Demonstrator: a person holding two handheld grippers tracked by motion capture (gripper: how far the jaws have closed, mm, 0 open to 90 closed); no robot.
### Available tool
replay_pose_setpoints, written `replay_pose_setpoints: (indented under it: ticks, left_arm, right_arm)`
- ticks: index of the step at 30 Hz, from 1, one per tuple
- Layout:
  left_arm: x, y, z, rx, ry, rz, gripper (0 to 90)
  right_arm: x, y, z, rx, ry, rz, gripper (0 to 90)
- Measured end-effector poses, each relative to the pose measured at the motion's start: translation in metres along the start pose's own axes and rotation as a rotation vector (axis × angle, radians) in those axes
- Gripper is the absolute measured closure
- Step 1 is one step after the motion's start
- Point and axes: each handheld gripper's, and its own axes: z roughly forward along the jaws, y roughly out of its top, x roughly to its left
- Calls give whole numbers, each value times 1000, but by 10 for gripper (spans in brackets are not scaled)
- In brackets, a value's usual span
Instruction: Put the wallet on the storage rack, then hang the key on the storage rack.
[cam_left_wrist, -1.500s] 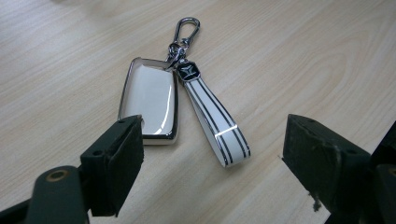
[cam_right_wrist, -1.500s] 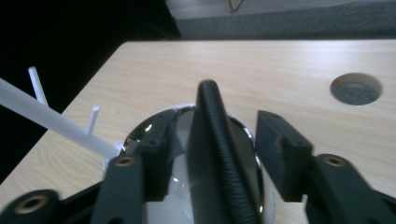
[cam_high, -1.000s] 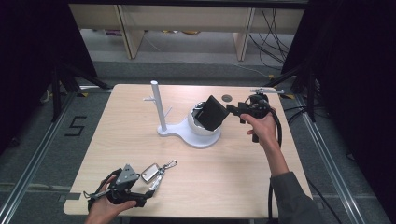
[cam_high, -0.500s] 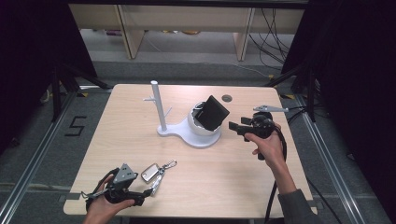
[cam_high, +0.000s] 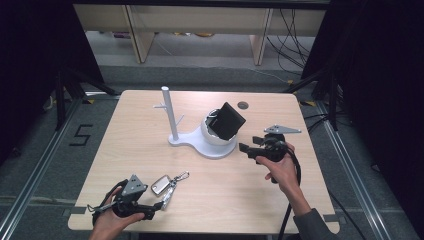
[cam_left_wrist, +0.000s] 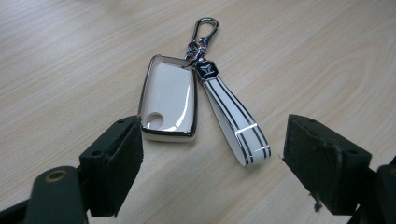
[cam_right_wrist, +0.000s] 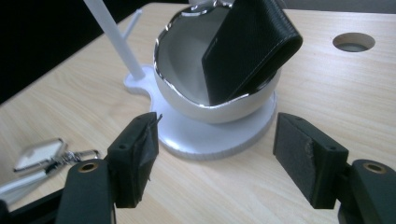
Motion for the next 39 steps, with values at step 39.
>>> replay_pose_setpoints:
  ticks: [39]
  left_arm:
    - [6, 36, 0, -51, -22, 21, 193]
  right_arm:
    - [43, -83, -4, 197, 105, -51, 279]
